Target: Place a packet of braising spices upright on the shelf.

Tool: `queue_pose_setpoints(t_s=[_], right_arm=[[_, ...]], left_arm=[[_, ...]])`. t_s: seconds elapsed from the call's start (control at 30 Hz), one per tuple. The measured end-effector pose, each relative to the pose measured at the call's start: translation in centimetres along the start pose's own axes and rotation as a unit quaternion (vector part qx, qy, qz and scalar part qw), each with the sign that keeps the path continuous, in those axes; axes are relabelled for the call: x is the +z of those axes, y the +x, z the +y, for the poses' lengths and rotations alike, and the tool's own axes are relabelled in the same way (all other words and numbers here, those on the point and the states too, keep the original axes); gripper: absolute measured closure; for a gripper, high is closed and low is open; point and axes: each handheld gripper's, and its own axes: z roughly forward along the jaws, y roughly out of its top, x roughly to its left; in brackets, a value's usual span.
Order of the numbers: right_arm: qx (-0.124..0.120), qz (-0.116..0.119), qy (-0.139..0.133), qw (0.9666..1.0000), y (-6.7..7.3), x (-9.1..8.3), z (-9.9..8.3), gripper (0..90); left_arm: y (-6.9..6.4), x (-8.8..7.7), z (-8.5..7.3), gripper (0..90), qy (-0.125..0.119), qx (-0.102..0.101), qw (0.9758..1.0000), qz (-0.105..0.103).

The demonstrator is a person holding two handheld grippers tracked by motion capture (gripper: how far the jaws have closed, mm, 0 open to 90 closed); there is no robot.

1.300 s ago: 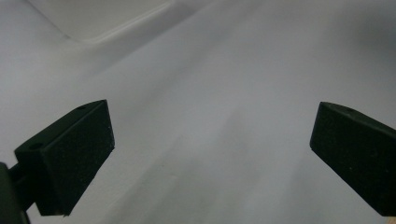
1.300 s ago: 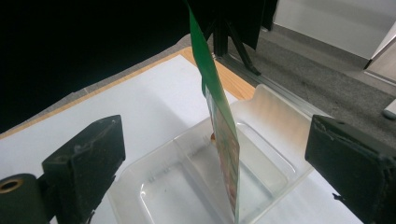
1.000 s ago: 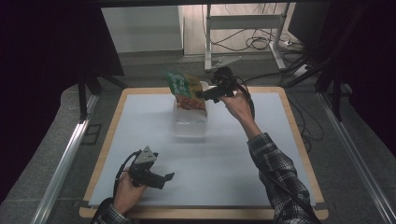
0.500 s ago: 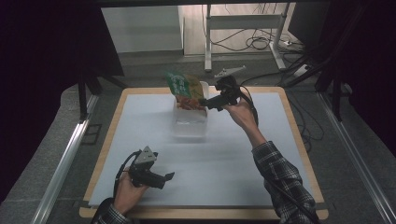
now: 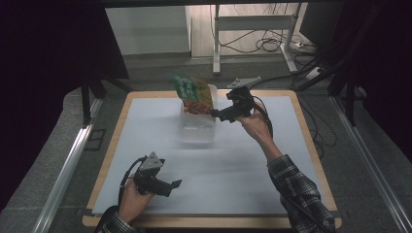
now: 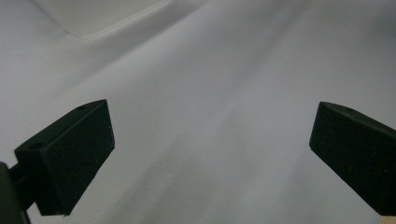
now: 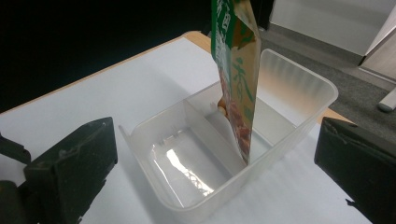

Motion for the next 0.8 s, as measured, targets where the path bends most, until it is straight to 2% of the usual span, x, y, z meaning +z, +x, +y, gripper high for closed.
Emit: queue_pose_setpoints(t_s=[0.2, 0.37, 0.63, 0.8], right_arm=[[-0.005, 0.001, -0.004, 1.0000, 0.5, -0.9, -0.5, 0.0], [-0.001, 0.001, -0.006, 1.0000, 0.7, -1.6, -1.3, 0.0], [0.011, 0.006, -0.006, 0.9999, 0.8, -2.4, -3.0, 0.0], [0.006, 0.001, -0.004, 1.0000, 1.0, -3.0, -4.0, 0.0]], left_arm=[[0.0, 0.1, 0.0, 0.2, 0.009, 0.000, 1.0000, 0.003], [-0.1, 0.1, 0.0, 0.7, 0.006, 0.000, 1.0000, 0.004], [-0.3, 0.1, 0.1, 1.5, 0.009, 0.006, 0.9999, 0.009], [-0.3, 0.2, 0.1, 1.5, 0.011, 0.007, 0.9998, 0.011]])
